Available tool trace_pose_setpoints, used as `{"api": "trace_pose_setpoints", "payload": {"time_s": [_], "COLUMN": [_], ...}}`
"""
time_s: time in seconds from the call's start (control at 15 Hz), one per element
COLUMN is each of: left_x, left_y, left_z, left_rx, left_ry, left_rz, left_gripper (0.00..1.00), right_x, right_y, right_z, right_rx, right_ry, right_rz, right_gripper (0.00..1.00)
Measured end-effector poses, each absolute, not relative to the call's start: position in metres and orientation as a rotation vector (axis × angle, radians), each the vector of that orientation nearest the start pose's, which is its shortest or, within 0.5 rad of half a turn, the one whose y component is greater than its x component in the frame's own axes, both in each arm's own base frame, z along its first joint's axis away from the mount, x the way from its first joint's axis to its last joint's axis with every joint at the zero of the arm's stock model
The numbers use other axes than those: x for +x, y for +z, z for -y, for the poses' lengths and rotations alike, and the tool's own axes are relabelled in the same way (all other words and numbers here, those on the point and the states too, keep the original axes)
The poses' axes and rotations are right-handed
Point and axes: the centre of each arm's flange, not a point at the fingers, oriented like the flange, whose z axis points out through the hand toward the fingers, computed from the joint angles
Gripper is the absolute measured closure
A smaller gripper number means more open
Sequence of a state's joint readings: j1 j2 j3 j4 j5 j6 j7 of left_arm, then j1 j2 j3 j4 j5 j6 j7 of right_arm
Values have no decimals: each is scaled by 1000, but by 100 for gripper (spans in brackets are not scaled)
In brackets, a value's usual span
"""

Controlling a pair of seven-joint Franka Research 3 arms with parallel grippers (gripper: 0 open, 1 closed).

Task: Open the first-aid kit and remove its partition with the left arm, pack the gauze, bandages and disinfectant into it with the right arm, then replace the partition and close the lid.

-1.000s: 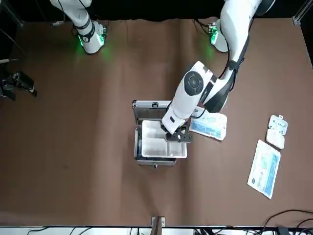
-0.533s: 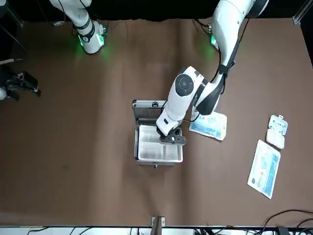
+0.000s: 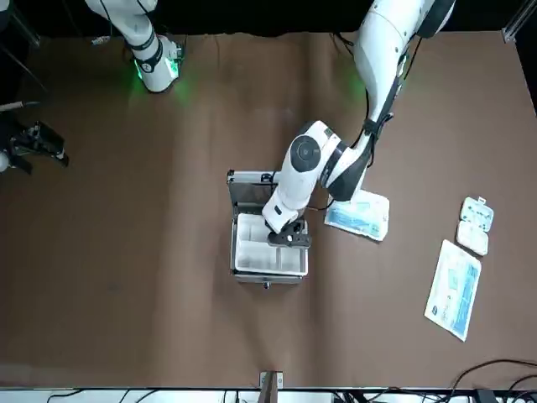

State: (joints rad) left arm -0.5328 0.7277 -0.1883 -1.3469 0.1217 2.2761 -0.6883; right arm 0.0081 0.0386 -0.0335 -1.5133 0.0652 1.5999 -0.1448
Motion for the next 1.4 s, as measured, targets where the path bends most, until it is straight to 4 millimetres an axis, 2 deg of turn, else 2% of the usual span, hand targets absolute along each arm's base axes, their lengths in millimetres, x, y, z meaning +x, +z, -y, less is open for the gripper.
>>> {"api": "trace_pose_setpoints", "payload": {"time_s": [0.4,0.6,1.13,1.4], "left_x": [588,584,580,580], "left_y": [317,305,302,302], "left_z": [476,481,486,486], "left_rx": [-3283,-3274,-3243,-3241], "left_ry": [-244,-223,-250,-252], "left_rz": [-82,-97,-150,-153], "left_gripper": [96,96,96,96], "right_x": [570,570,571,580], "right_y": [633,633,631,627], "right_z": [-3,-4,-9,-13], "right_rx": [-3073,-3073,-3072,-3072], "right_ry": [-79,-79,-79,-128], "right_rz": [212,213,227,234], "right_gripper": [1,1,2,1]}}
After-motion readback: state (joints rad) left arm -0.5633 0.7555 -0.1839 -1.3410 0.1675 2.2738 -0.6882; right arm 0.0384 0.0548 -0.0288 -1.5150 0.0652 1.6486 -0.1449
